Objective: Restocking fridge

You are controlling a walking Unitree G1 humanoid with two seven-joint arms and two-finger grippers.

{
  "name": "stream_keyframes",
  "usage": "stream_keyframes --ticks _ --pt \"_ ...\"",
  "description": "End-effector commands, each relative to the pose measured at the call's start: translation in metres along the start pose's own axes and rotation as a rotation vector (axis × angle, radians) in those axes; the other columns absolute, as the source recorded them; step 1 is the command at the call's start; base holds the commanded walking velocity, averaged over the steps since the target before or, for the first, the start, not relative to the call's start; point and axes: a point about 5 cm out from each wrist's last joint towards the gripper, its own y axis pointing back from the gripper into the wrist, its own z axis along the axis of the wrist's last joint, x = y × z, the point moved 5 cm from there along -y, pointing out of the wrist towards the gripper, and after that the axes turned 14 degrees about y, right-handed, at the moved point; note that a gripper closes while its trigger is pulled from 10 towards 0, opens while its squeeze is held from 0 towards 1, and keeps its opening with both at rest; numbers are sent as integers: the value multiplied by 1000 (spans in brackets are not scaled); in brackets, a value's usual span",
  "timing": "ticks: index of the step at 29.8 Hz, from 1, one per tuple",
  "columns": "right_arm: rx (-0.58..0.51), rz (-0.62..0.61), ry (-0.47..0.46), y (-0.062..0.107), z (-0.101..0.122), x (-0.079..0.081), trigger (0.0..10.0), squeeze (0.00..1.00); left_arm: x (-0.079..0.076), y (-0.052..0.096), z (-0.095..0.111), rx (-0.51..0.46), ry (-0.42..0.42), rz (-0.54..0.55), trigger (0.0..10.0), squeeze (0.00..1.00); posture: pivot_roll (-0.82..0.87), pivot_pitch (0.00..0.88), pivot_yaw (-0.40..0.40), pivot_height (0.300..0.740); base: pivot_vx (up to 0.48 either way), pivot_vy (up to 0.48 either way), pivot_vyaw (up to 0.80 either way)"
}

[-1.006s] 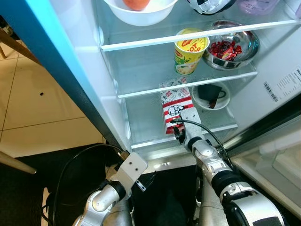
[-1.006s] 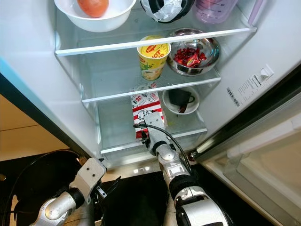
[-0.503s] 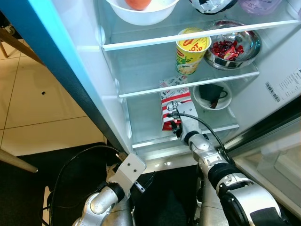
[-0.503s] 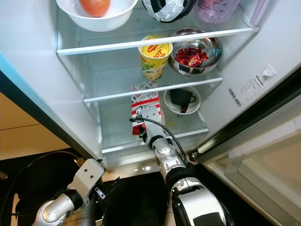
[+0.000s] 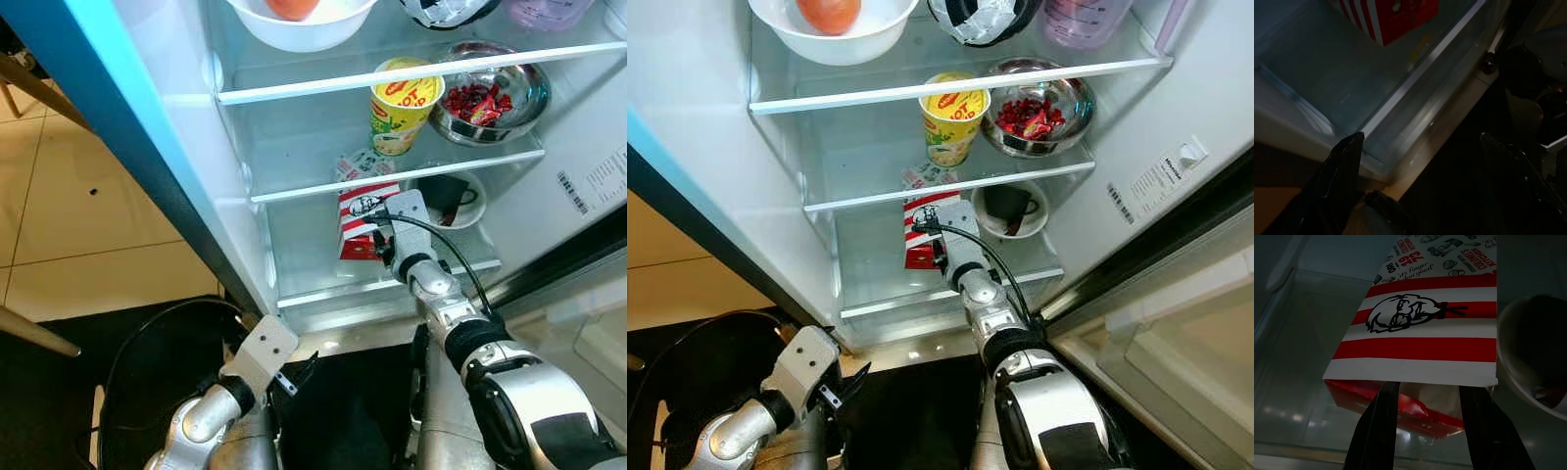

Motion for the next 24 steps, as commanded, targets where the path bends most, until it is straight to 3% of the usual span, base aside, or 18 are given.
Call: stream_keyframes --ticks 1,7,16,21,23,24 --pt "48 11 -19 5 -23 4 10000 0 -6 0 -15 54 16 -10 10000 0 131 327 -27 517 0 0 0" --pt "94 5 -27 14 -52 2 10000 0 -8 -7 -16 48 22 -17 10000 0 94 304 -33 517 0 0 0" --pt "132 -88 -60 33 -93 -21 10000 0 -8 -21 -16 32 32 -11 10000 0 31 250 -44 517 0 0 0" --pt "157 -83 -93 50 -121 -16 10000 0 -5 -24 -21 40 32 6 10000 0 29 224 -38 517 0 0 0" --pt "157 -83 -93 50 -121 -16 10000 0 -5 -24 -21 40 32 6 10000 0 29 224 -38 517 0 0 0" --pt "178 -87 -128 59 -136 -13 10000 0 -2 -23 -26 51 28 16 10000 0 29 215 -34 517 0 0 0"
